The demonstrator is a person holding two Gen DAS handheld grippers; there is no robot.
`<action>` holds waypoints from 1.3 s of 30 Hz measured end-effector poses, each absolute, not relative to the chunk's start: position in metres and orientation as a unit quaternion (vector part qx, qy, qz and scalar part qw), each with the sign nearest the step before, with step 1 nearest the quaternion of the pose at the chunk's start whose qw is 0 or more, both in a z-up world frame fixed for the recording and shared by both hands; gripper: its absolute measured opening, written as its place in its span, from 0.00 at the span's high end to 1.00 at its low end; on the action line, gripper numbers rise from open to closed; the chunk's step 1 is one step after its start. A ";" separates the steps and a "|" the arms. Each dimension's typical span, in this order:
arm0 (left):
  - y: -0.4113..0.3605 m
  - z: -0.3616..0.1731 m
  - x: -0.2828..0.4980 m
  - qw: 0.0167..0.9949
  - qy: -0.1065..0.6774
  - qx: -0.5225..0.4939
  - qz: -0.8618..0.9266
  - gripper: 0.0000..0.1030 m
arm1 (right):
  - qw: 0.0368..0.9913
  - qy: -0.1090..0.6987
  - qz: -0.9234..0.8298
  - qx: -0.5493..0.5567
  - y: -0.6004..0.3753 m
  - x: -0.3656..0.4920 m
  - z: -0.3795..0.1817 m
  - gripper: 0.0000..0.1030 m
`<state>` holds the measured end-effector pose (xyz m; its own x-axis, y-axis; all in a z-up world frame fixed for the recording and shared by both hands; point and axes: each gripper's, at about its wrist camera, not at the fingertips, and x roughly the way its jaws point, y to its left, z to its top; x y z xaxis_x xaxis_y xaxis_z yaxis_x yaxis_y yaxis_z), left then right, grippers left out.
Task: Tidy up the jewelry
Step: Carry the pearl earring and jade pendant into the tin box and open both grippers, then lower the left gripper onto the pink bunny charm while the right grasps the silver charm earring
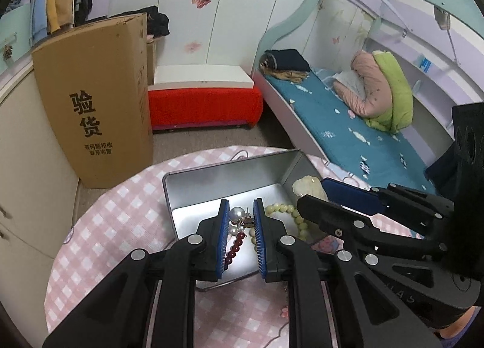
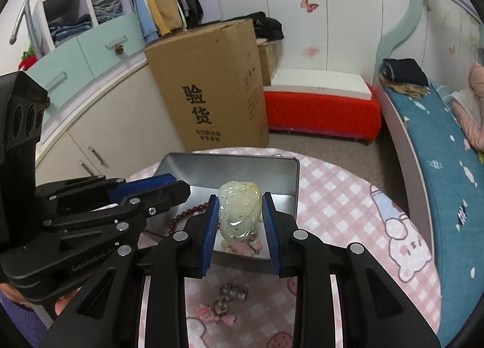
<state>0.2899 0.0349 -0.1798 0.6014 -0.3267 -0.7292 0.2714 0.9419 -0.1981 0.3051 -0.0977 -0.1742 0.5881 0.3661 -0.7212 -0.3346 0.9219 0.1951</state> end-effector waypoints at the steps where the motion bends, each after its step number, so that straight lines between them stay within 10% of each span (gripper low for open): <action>1: 0.034 -0.183 0.291 0.893 0.417 -0.032 -0.166 0.86 | 0.890 0.411 0.196 0.019 -0.097 0.306 -0.177 0.72; 13: 0.040 -0.192 0.296 0.891 0.422 -0.045 -0.160 0.85 | 0.885 0.422 0.196 0.021 -0.096 0.312 -0.190 0.72; 39: 0.055 -0.167 0.273 0.907 0.387 -0.068 -0.149 0.50 | 0.898 0.396 0.189 0.038 -0.109 0.288 -0.166 0.63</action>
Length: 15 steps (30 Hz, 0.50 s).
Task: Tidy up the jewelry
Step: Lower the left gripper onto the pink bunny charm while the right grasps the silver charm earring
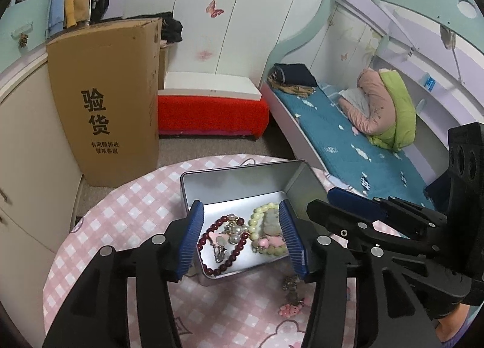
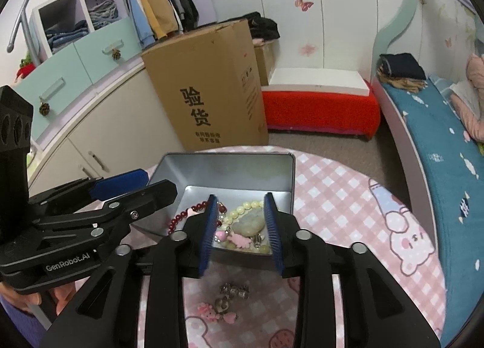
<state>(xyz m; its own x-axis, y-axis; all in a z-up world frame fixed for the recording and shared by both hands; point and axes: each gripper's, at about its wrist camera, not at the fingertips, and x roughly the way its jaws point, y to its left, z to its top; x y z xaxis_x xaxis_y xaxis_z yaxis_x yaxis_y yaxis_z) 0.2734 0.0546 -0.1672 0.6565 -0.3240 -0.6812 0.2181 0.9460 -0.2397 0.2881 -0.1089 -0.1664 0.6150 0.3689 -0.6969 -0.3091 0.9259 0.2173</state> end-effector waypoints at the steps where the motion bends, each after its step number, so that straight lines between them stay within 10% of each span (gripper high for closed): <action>1: 0.054 -0.164 0.270 0.909 0.382 -0.069 -0.149 0.46 | 0.899 0.393 0.190 0.040 -0.112 0.285 -0.163 0.63; 15: 0.029 -0.176 0.206 0.910 0.381 -0.044 -0.159 0.42 | 0.903 0.399 0.151 0.045 -0.165 0.226 -0.175 0.56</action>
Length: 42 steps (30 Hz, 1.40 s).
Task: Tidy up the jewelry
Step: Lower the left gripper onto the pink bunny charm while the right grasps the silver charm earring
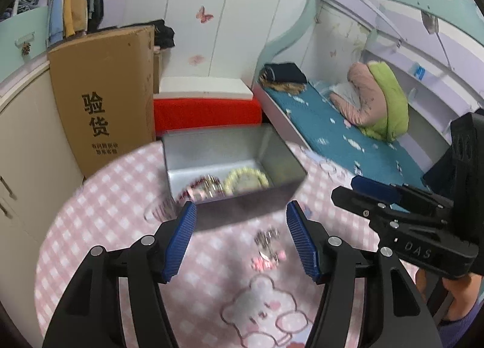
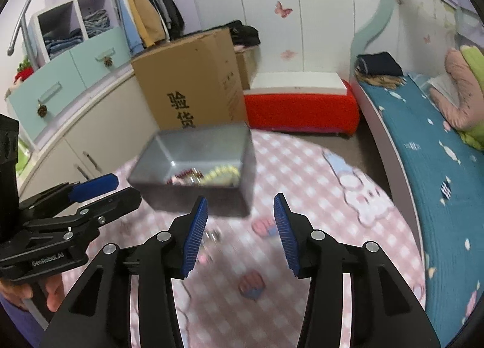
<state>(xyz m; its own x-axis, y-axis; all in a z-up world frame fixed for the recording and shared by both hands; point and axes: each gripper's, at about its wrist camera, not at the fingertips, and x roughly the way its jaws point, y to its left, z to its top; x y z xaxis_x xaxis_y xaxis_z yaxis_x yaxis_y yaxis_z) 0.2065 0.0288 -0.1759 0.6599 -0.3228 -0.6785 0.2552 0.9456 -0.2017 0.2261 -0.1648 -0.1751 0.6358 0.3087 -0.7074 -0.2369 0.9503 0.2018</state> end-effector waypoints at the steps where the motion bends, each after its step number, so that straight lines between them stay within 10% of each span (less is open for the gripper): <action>1: 0.027 -0.180 0.205 0.908 0.385 -0.045 -0.159 0.42 | 0.902 0.403 0.148 0.051 -0.169 0.223 -0.180 0.56; 17: -0.026 -0.242 0.201 0.884 0.444 -0.006 -0.149 0.42 | 0.887 0.432 0.141 0.076 -0.197 0.205 -0.225 0.51; 27: -0.022 -0.244 0.199 0.891 0.429 0.057 -0.134 0.76 | 0.883 0.437 0.151 0.079 -0.191 0.209 -0.230 0.51; 42: 0.037 -0.236 0.189 0.896 0.428 -0.009 -0.117 0.76 | 0.878 0.446 0.170 0.040 -0.143 0.219 -0.233 0.51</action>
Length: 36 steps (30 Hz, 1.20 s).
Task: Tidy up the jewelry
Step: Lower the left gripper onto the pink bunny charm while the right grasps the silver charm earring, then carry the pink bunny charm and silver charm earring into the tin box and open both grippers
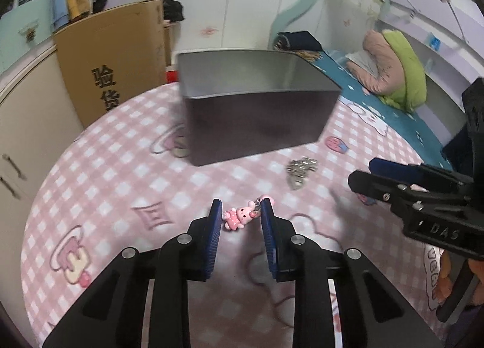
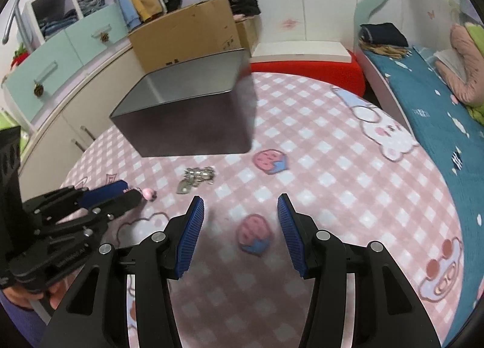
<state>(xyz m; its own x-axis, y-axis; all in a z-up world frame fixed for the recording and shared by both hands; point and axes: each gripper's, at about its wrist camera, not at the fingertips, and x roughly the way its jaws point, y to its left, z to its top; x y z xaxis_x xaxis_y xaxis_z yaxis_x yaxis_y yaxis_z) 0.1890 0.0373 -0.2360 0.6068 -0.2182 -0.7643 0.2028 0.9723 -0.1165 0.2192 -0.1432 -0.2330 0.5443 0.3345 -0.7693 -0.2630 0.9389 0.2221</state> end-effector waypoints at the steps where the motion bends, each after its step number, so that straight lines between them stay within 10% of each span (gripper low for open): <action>1: 0.042 -0.235 0.189 0.897 0.426 -0.012 -0.115 0.76 | 0.878 0.446 0.172 0.035 -0.139 0.221 -0.234 0.51; 13: 0.072 -0.230 0.196 0.902 0.418 -0.038 -0.099 0.76 | 0.877 0.447 0.173 -0.015 -0.095 0.242 -0.243 0.52; 23: 0.071 -0.230 0.203 0.900 0.419 -0.043 -0.109 0.76 | 0.875 0.445 0.186 -0.039 -0.084 0.238 -0.240 0.88; 36: 0.051 -0.203 0.192 0.906 0.398 -0.043 -0.137 0.76 | 0.890 0.413 0.194 -0.005 -0.111 0.213 -0.197 0.89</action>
